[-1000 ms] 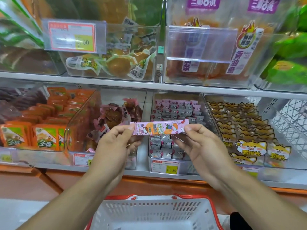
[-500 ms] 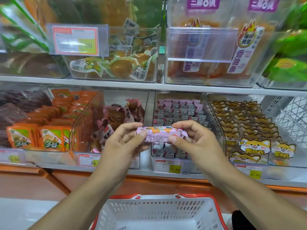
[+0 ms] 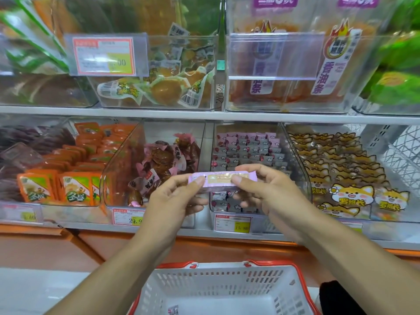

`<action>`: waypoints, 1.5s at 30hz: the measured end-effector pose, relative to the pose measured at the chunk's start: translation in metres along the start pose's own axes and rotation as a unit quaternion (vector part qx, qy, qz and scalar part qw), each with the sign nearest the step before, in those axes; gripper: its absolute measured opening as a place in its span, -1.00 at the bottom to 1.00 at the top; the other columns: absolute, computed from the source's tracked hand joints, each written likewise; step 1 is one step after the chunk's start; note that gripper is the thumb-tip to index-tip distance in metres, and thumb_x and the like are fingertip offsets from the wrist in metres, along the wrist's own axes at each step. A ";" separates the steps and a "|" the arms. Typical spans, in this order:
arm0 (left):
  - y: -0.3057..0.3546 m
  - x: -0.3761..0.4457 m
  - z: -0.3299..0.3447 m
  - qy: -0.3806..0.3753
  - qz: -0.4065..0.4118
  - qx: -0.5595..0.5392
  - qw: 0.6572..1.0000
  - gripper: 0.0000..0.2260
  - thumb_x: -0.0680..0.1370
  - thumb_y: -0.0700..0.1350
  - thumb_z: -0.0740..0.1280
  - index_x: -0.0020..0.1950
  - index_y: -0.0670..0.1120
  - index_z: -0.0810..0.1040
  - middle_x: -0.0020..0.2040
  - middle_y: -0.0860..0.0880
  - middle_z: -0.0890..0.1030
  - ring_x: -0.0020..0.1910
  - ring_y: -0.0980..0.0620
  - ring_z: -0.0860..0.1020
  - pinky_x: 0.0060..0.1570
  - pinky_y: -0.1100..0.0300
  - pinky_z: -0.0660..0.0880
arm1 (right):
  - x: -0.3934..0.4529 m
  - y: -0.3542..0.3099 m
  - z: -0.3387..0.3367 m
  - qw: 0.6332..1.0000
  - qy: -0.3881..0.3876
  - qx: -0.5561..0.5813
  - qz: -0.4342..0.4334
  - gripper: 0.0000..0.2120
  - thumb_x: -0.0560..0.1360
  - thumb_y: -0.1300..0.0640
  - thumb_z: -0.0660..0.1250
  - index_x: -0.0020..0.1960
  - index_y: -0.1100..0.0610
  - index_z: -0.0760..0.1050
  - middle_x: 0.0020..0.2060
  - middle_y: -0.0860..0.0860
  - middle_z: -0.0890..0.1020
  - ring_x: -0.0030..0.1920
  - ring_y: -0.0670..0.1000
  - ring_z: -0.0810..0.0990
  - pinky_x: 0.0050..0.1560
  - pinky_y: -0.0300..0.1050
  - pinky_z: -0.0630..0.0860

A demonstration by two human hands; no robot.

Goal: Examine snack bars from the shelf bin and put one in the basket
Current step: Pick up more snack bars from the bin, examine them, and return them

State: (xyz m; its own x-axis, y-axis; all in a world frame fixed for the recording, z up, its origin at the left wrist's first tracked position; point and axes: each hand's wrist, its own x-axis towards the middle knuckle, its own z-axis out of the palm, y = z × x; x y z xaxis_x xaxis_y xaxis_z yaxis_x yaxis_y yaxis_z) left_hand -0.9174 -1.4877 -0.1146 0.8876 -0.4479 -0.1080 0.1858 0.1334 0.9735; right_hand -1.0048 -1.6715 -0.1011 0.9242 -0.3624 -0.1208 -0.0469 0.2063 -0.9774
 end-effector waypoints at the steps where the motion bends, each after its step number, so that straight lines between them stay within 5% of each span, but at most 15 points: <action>1: -0.001 0.001 0.001 0.010 -0.013 0.000 1.000 -0.60 0.34 0.15 0.50 0.05 -0.07 0.70 -0.13 -0.14 0.73 -0.22 0.04 0.68 -0.26 0.30 0.57 | 0.001 -0.001 0.000 1.000 -0.009 -0.012 -0.006 -0.69 0.45 0.19 0.53 0.18 0.10 0.60 0.01 0.11 0.74 -0.16 0.05 0.70 -0.28 -0.20 0.58; 6: -0.002 0.004 0.002 0.038 -0.067 0.038 0.996 -0.42 0.29 0.40 0.43 -0.09 -0.11 0.75 -0.36 -0.11 0.62 -0.33 0.02 0.61 -0.33 0.21 0.54 | 0.003 -0.009 -0.004 0.996 -0.052 -0.037 -0.058 -0.56 0.31 0.19 0.54 0.18 0.04 0.61 0.03 0.02 0.74 -0.09 -0.01 0.70 -0.23 -0.18 0.61; 13: -0.002 0.004 0.007 0.046 -0.135 0.061 0.988 -0.44 0.44 0.37 0.35 -0.28 -0.16 0.59 -0.39 -0.17 0.62 -0.42 -0.01 0.54 -0.36 0.17 0.52 | 0.006 -0.007 -0.003 0.998 -0.041 0.000 -0.050 -0.66 0.47 0.32 0.45 0.23 0.19 0.57 0.06 0.10 0.73 -0.01 0.07 0.72 -0.07 -0.15 0.66; 16: 0.000 0.003 0.014 0.007 -0.110 0.016 0.994 -0.53 0.51 0.24 0.34 -0.15 -0.20 0.63 -0.28 -0.19 0.69 -0.31 -0.06 0.67 -0.23 0.12 0.66 | 0.018 -0.010 -0.007 0.997 0.038 0.033 -0.057 -0.74 0.51 0.33 0.43 0.17 0.19 0.57 0.01 0.08 0.74 0.00 0.07 0.71 0.01 -0.14 0.65; 19: -0.007 0.001 0.021 -0.028 0.003 0.117 0.993 -0.68 0.51 0.11 0.40 -0.03 -0.16 0.65 -0.16 -0.08 0.73 -0.13 -0.05 0.70 -0.03 0.10 0.66 | 0.045 -0.017 -0.014 0.974 0.177 -0.093 -0.111 -0.73 0.49 0.27 0.48 0.16 0.11 0.54 -0.02 -0.02 0.71 0.00 0.00 0.69 -0.03 -0.27 0.62; 22: -0.018 -0.003 0.025 -0.057 0.161 0.326 0.930 -0.93 0.55 0.00 0.44 0.01 0.07 0.62 -0.08 0.19 0.67 -0.01 0.24 0.61 0.04 0.40 0.52 | 0.076 -0.017 -0.017 0.918 0.254 -0.247 -0.181 -0.73 0.48 0.22 0.51 0.09 0.04 0.49 -0.10 -0.18 0.62 -0.09 -0.12 0.63 -0.27 -0.51 0.46; 26: -0.028 -0.003 0.035 -0.097 0.238 0.484 0.836 -0.76 0.58 0.07 0.38 0.23 0.22 0.49 0.25 0.34 0.49 0.17 0.52 0.36 0.10 0.68 0.18 | 0.118 -0.010 -0.014 0.863 0.288 -0.366 -0.198 -0.70 0.52 0.16 0.46 0.23 0.17 0.53 0.01 -0.07 0.65 -0.03 -0.03 0.64 -0.12 -0.52 0.40; 30: -0.032 0.007 0.044 -0.118 0.269 0.514 0.806 -0.67 0.61 0.06 0.33 0.36 0.17 0.41 0.39 0.29 0.35 0.27 0.46 0.19 0.11 0.74 -0.04 | 0.149 -0.005 -0.015 0.836 0.254 -0.417 -0.252 -0.81 0.57 0.16 0.37 0.12 0.25 0.60 -0.02 0.09 0.69 0.04 0.10 0.65 0.02 -0.34 0.45; 32: -0.035 0.011 0.048 -0.122 0.275 0.512 0.805 -0.65 0.62 0.07 0.30 0.40 0.16 0.38 0.43 0.26 0.29 0.35 0.39 0.17 0.18 0.67 -0.06 | 0.159 -0.003 -0.015 0.834 0.219 -0.441 -0.250 -0.78 0.59 0.15 0.35 0.17 0.25 0.57 0.07 0.14 0.67 0.13 0.14 0.62 0.20 -0.07 0.50; 35: -0.041 0.015 0.053 -0.121 0.262 0.510 0.810 -0.64 0.65 0.06 0.25 0.44 0.14 0.34 0.46 0.25 0.24 0.42 0.32 0.14 0.21 0.62 -0.08 | 0.168 0.000 -0.016 0.805 0.154 -0.493 -0.292 -0.70 0.57 0.18 0.38 0.28 0.21 0.54 0.19 0.12 0.63 0.24 0.12 0.57 0.31 0.01 0.46; 37: -0.043 0.017 0.056 -0.127 0.256 0.521 0.805 -0.62 0.65 0.04 0.24 0.47 0.11 0.33 0.47 0.22 0.23 0.43 0.30 0.11 0.13 0.70 -0.17 | 0.173 0.003 -0.019 0.796 0.128 -0.502 -0.313 -0.67 0.56 0.21 0.40 0.31 0.22 0.52 0.20 0.12 0.63 0.20 0.08 0.60 0.25 -0.09 0.51; 39: -0.044 0.018 0.058 -0.136 0.252 0.526 0.801 -0.59 0.65 0.01 0.25 0.49 0.08 0.31 0.48 0.19 0.23 0.45 0.27 0.09 0.13 0.71 -0.22 | 0.176 0.003 -0.022 0.808 0.109 -0.487 -0.312 -0.69 0.55 0.22 0.44 0.27 0.21 0.54 0.16 0.09 0.65 0.08 -0.02 0.62 0.03 -0.51 0.42; 41: -0.045 0.018 0.059 -0.136 0.253 0.527 0.800 -0.57 0.64 0.00 0.26 0.51 0.07 0.30 0.49 0.18 0.21 0.47 0.26 0.09 0.19 0.65 -0.21 | 0.181 0.003 -0.023 0.826 0.070 -0.475 -0.295 -0.73 0.54 0.24 0.44 0.24 0.22 0.56 0.13 0.07 0.67 0.08 -0.02 0.64 -0.03 -0.60 0.38; 45: -0.047 0.016 0.059 -0.130 0.251 0.527 0.801 -0.58 0.63 0.03 0.27 0.48 0.08 0.31 0.49 0.18 0.20 0.51 0.21 0.11 0.42 0.36 0.02 | 0.187 0.006 -0.024 0.816 0.039 -0.509 -0.273 -0.63 0.64 0.33 0.23 0.42 0.18 0.46 0.15 0.16 0.67 0.17 0.06 0.66 0.14 0.01 0.59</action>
State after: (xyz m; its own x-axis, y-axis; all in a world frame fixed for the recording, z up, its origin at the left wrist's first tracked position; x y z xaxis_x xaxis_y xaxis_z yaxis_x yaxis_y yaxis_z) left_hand -0.9366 -1.5534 -0.1500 0.5955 -0.7588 0.2638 -0.7487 -0.4051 0.5248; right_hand -0.8412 -1.7602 -0.1339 0.8873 -0.2124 0.4094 0.0371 -0.8519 -0.5224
